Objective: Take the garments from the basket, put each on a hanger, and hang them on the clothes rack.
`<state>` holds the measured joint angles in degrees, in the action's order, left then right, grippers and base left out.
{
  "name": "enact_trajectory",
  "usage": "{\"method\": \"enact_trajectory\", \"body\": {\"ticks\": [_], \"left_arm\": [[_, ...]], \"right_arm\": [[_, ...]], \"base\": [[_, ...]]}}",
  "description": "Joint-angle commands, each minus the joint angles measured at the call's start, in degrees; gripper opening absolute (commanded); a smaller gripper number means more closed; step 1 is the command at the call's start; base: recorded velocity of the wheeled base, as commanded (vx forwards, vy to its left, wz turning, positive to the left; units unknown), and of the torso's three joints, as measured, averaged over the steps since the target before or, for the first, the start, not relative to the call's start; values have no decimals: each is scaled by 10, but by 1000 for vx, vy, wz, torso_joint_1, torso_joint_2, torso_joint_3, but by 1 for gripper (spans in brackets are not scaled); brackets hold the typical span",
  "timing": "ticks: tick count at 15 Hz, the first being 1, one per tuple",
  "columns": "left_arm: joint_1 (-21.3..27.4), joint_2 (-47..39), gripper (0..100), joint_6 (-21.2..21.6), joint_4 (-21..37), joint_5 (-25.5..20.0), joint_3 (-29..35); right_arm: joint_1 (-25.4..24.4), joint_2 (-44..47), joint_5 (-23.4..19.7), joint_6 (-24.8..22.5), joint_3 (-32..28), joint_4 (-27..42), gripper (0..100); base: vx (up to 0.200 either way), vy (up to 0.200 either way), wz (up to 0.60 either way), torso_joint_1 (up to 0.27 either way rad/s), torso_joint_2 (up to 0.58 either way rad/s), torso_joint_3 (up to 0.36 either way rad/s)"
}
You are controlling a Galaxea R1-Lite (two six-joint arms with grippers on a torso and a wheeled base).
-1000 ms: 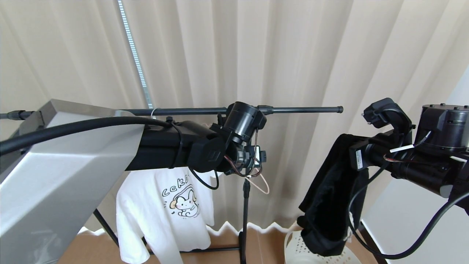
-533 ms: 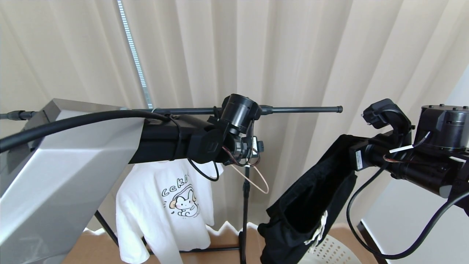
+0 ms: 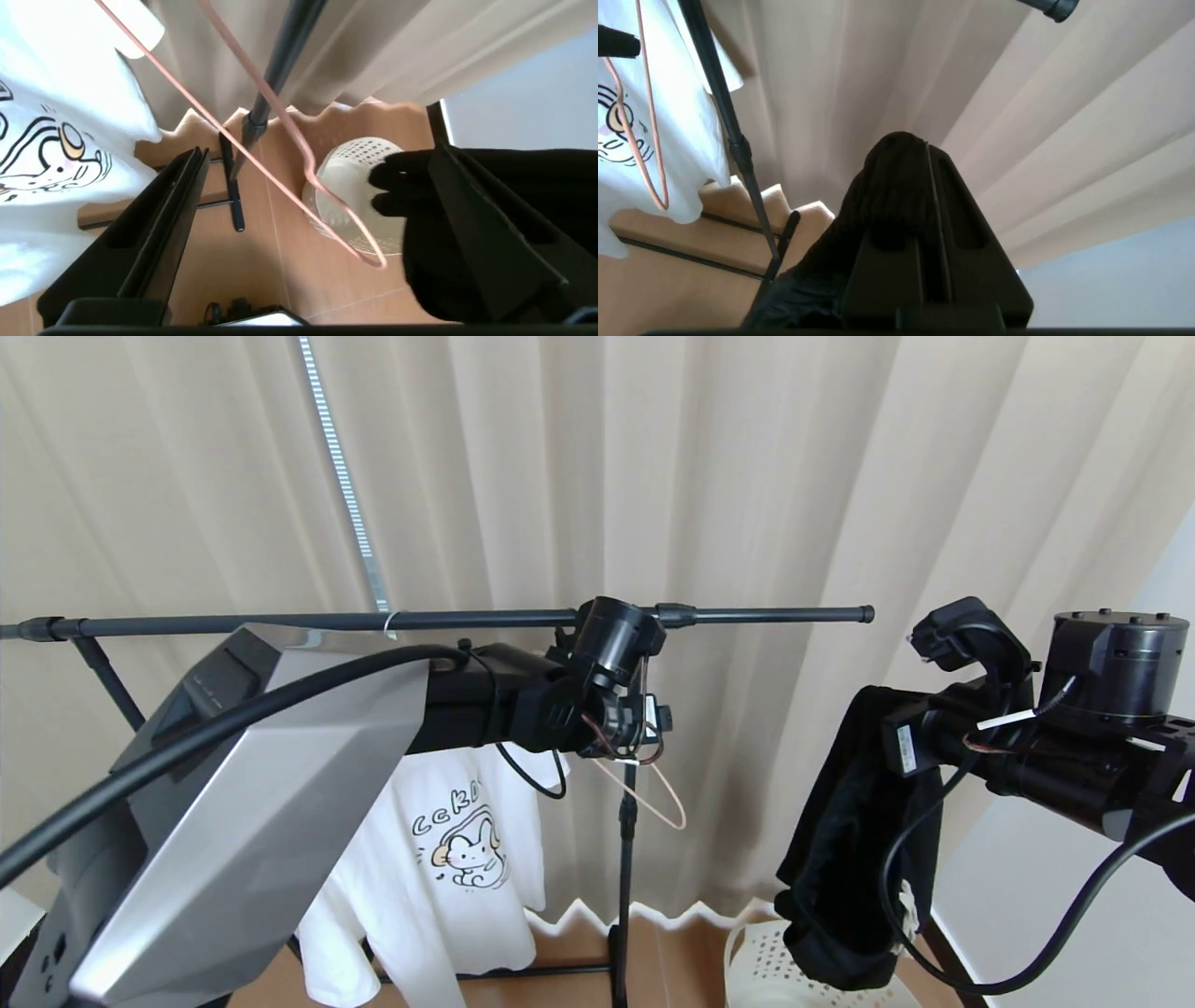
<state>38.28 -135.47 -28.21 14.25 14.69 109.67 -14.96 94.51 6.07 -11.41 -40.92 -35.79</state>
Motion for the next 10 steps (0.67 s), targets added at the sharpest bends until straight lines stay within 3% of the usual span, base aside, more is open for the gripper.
{"method": "enact_trajectory", "body": {"ticks": [1, 5, 10], "left_arm": [[-1, -28, 100, 0, 1, 1, 5], [-3, -13, 100, -8, 45, 6, -34], [-29, 33, 100, -11, 57, 37, -103]], "right_arm": [[0, 6, 0, 0, 0, 0, 0], [-1, 5, 0, 0, 0, 0, 0], [-2, 0, 0, 0, 1, 0, 0]], "base": [[0, 0, 0, 0, 0, 0], [0, 0, 0, 0, 0, 0], [0, 0, 0, 0, 0, 0]]}}
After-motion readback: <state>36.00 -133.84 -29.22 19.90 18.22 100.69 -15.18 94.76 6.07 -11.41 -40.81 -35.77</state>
